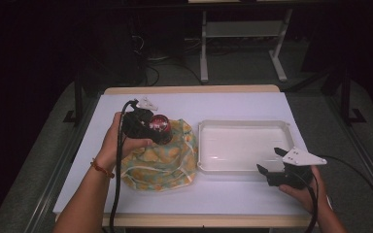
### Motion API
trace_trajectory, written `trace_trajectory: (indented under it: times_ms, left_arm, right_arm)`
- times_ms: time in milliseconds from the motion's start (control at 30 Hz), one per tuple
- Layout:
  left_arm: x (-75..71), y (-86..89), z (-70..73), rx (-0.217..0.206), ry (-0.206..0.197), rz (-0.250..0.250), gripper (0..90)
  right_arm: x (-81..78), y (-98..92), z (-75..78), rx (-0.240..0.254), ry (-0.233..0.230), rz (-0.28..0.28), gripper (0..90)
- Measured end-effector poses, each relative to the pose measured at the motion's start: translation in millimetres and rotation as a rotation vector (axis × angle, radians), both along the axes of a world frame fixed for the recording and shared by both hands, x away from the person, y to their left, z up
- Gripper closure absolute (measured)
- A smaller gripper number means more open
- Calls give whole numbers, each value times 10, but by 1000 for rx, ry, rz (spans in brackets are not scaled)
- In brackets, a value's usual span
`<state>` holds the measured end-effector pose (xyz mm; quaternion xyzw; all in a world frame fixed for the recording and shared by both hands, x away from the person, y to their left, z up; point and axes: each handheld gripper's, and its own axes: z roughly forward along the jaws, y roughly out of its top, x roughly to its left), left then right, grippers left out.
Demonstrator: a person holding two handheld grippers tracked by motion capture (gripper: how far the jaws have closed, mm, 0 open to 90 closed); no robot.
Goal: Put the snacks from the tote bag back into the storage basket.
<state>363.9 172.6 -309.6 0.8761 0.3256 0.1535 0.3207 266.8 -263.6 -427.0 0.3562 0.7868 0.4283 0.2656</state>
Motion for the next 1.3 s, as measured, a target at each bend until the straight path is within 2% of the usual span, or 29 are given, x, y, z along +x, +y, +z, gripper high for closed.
trace_trajectory:
  times_ms: [367, 467, 700, 1300]
  left_arm:
    - [41, -193, 28, 14, 7, -28, 255]
    - [70, -251, 27, 32, 3, -27, 255]
    - [115, -352, 38, 46, 10, -42, 255]
    - [110, -607, 98, 49, 18, -71, 255]
  right_arm:
    - [-7, 6, 15, 2, -5, 3, 157]
    - [-6, 9, 7, -1, -1, 3, 156]
    - [-6, 14, 4, -2, 1, 3, 156]
    - [-3, 22, -3, -4, 4, 8, 156]
